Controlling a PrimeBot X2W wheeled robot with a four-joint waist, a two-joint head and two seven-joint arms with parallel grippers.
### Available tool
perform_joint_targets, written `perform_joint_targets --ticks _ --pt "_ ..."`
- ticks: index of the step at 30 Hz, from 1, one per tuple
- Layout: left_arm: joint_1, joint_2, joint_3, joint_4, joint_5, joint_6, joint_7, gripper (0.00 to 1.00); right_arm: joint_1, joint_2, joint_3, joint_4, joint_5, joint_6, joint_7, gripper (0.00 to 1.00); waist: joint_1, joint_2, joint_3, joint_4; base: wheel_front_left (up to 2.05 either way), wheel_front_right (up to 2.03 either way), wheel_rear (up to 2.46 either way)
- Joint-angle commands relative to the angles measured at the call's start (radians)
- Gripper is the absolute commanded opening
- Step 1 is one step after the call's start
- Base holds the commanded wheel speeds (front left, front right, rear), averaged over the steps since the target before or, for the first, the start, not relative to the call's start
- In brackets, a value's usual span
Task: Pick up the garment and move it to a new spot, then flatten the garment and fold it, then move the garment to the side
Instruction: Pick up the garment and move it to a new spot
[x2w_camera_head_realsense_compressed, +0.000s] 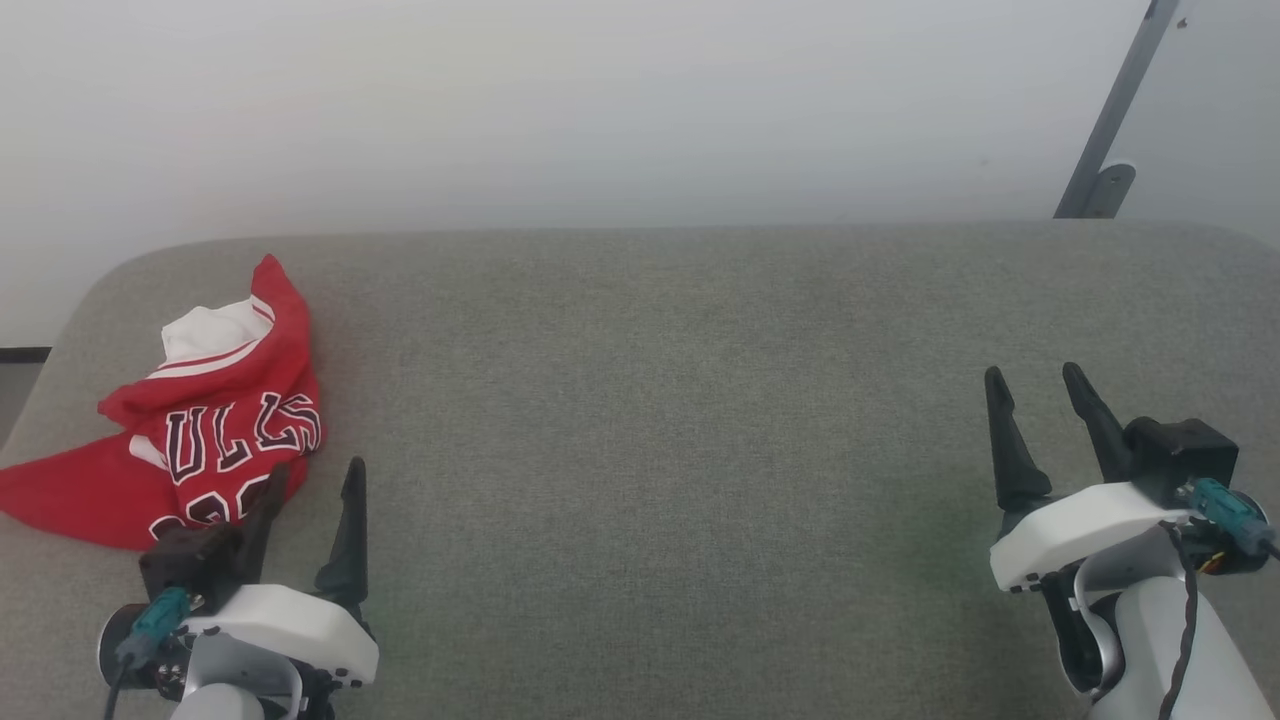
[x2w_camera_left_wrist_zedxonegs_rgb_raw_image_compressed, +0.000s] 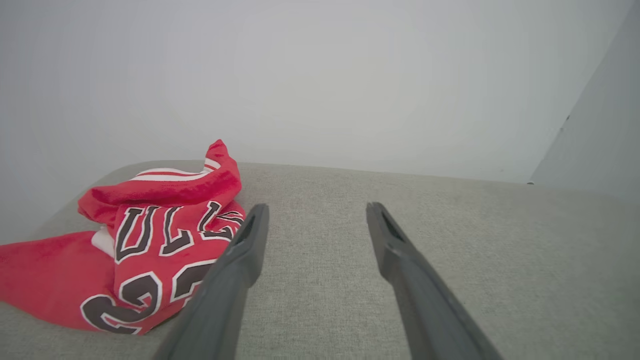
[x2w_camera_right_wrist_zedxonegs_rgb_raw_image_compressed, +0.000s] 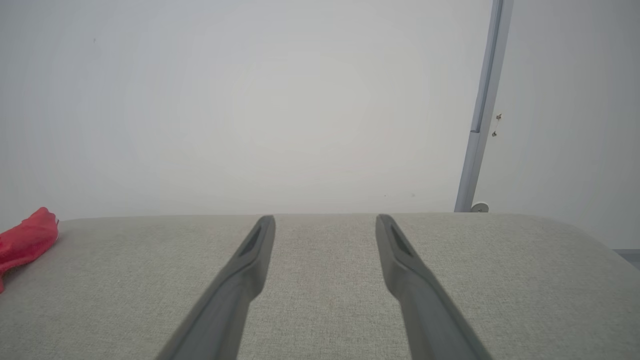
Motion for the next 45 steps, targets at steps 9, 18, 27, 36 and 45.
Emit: perform_joint_targets --ticks 9,18,27,36,45 --pt "-0.035 0.012 -0.005 0.026 0.051 -0.007 -0.023 1.00 -0.024 -0.003 0.006 0.001 -0.049 0.000 -0.026 1.00 0.0000 0.0000 0.008 0.002 0.00 0.00 0.00" --pt "-0.047 0.016 -0.013 0.045 0.091 -0.009 -0.041 1.00 -0.030 -0.009 0.006 0.004 -0.082 0.000 -0.040 1.00 0.0000 0.0000 0.008 0.010 0.00 0.00 0.00" --pt "-0.065 0.003 -0.005 0.073 0.102 -0.006 -0.044 1.00 -0.005 -0.013 0.024 -0.005 -0.067 0.000 -0.046 1.00 0.0000 0.0000 0.009 0.094 0.00 0.00 0.00" --pt "-0.036 -0.033 0.032 0.083 0.120 0.007 -0.044 1.00 0.003 -0.006 0.088 0.001 -0.053 0.000 -0.046 1.00 0.0000 0.0000 0.013 0.273 0.00 0.00 0.00" --pt "-0.014 -0.055 0.073 0.067 0.125 0.008 -0.044 1.00 -0.021 0.005 0.152 0.017 -0.042 0.000 -0.045 1.00 0.0000 0.0000 0.018 0.437 0.00 0.00 0.00"
